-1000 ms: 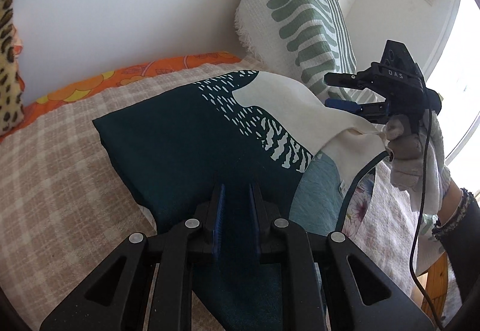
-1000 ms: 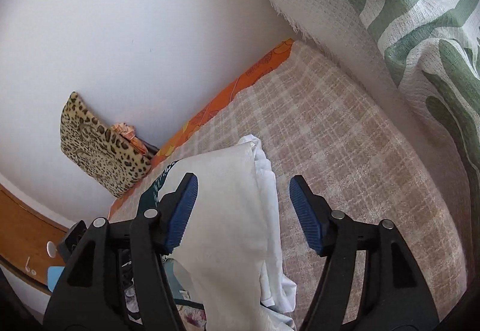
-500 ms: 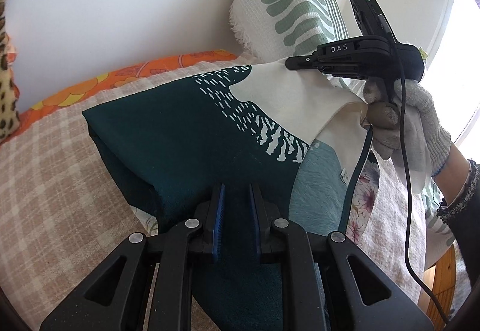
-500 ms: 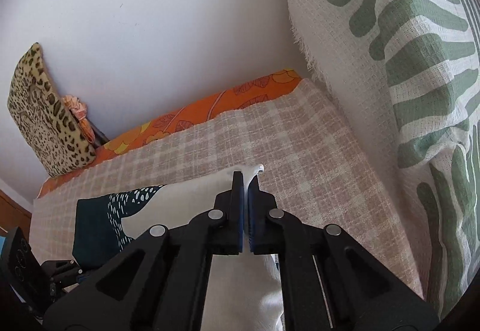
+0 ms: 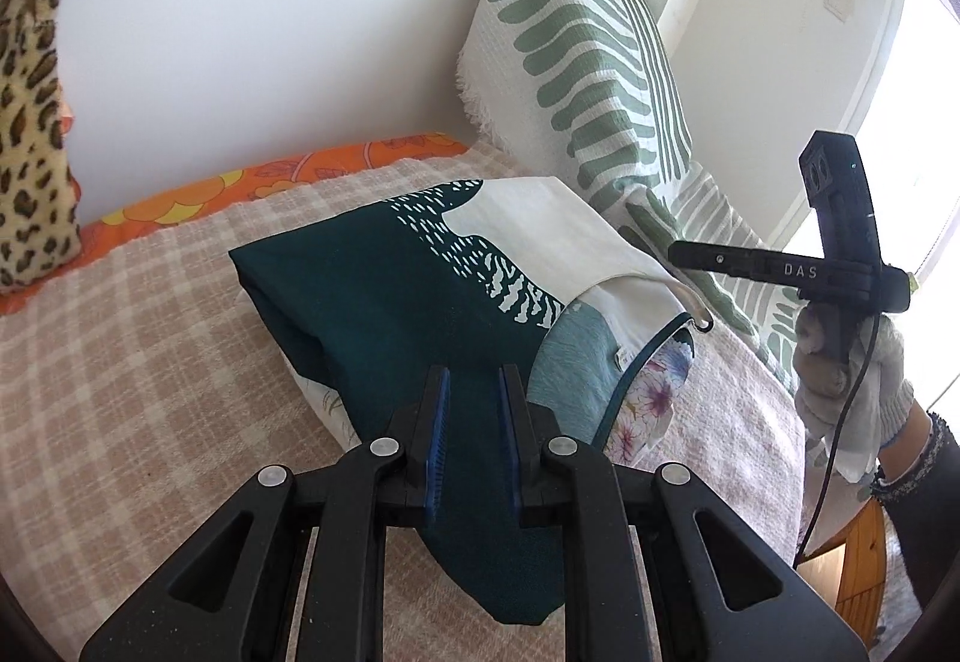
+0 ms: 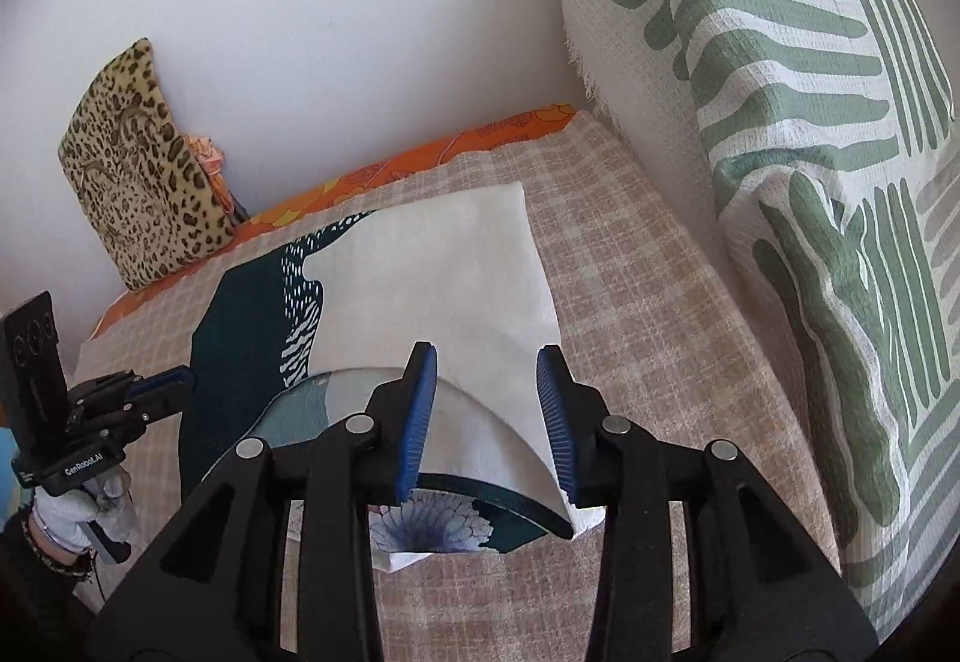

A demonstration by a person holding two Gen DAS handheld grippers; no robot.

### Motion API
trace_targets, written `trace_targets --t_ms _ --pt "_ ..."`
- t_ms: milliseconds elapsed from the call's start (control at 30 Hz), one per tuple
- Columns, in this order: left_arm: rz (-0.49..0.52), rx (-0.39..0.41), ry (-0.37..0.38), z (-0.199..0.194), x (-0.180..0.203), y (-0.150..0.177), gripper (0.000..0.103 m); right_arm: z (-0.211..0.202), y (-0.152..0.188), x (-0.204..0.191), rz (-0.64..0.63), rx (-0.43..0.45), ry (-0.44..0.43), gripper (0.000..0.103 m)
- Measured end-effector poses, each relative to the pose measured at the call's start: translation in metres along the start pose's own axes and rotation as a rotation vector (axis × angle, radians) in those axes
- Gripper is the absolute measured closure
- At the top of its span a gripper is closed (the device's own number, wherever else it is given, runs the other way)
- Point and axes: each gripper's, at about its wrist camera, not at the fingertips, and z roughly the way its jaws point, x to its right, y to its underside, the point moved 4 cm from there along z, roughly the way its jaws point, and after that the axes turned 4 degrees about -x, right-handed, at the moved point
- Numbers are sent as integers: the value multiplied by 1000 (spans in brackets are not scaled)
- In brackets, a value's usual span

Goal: Fold small clothes
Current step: 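Open both grippers and lift them away from the folded shirt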

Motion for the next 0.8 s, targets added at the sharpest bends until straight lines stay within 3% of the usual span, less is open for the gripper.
trace_targets --t_ms 167,200,300,400,467,533,600,800 --pt "-14 16 -15 -34 2 10 89 14 42 -10 -35 -110 83 66" --pt "-16 21 -21 -40 2 11 83 10 47 -14 -39 -109 91 66" --pt "-25 51 -42 -64 4 14 50 -10 56 -24 -48 -83 98 66" --pt "-20 83 -61 -89 8 19 46 -32 60 -38 -63 -50 117 66" --pt "-14 96 -70 -102 12 23 38 -47 61 -49 -67 -28 123 62" --pt "-10 114 -86 -116 15 27 26 -61 62 -61 -65 -3 120 53" --pt "-5 134 -103 -130 19 32 25 -77 66 -77 -62 23 120 46" --pt "21 163 -117 -169 33 48 22 -125 86 -127 -43 106 127 42"
